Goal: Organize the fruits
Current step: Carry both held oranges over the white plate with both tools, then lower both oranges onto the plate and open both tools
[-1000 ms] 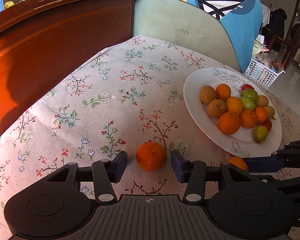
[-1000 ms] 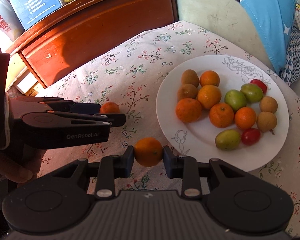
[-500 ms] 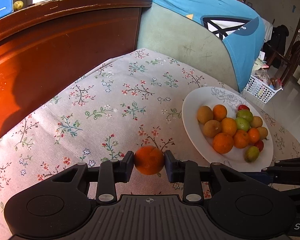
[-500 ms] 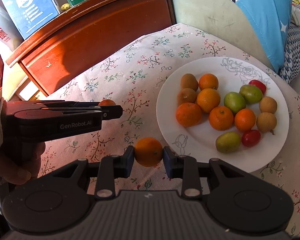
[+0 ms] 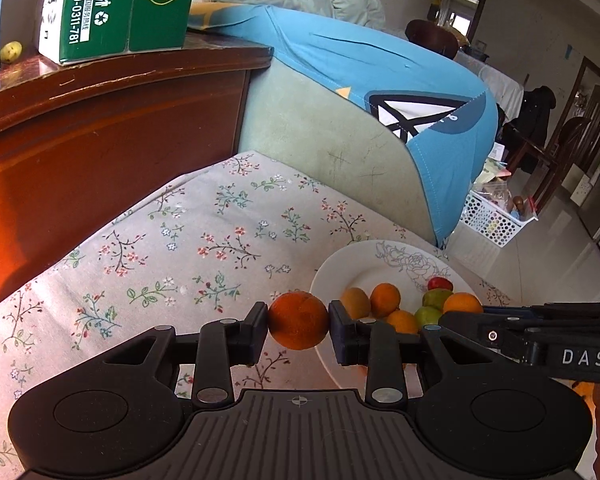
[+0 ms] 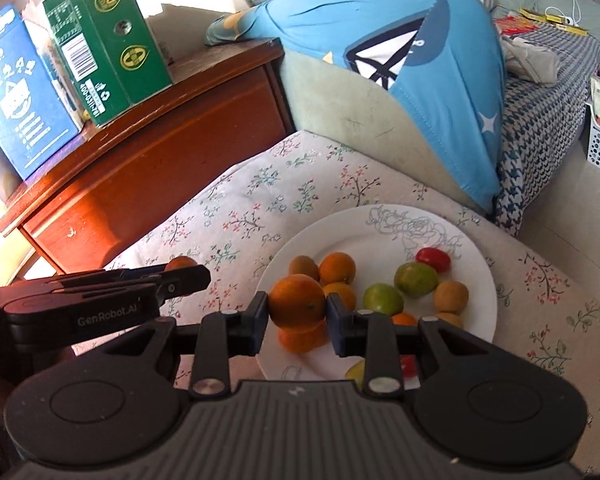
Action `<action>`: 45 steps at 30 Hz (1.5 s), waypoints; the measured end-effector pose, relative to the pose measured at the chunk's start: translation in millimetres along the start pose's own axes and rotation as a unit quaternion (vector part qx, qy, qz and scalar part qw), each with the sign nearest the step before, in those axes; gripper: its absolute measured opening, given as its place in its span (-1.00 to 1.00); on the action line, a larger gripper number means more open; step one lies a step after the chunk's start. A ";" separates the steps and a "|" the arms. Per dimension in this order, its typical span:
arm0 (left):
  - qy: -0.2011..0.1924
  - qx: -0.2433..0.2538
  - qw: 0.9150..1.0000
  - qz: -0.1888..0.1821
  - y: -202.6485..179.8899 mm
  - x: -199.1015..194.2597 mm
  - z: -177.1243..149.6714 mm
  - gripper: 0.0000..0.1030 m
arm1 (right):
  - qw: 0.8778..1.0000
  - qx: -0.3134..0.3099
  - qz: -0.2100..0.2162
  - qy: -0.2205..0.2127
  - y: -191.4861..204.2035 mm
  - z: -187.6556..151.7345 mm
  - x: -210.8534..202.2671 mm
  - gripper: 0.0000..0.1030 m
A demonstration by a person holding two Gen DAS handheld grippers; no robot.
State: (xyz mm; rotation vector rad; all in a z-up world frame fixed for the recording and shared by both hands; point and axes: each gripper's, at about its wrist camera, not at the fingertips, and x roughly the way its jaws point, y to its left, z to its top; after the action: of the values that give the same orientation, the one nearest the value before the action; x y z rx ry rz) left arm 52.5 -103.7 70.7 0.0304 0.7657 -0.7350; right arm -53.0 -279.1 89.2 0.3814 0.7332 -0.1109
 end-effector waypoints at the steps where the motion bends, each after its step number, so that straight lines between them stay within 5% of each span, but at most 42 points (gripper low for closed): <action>1: -0.002 -0.001 1.000 -0.004 -3.0 2.3 2.4 -0.42 | 1.000 0.007 -0.004 -0.008 -5.9 4.4 -1.5 -0.40; 18: -0.015 0.068 0.996 -0.059 -63.8 50.5 12.4 -0.42 | 0.993 0.102 -0.034 -0.041 -61.0 35.1 27.7 -0.40; 45: -0.001 0.092 0.992 -0.086 -80.0 74.9 2.6 -0.35 | 0.990 0.135 -0.029 -0.011 -78.4 33.2 61.7 -0.31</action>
State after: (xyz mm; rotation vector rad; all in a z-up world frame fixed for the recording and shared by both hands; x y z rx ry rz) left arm 41.4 -209.2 43.1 0.1321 0.7033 -0.9680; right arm -4.4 -362.1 46.7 0.6168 0.7097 -0.2702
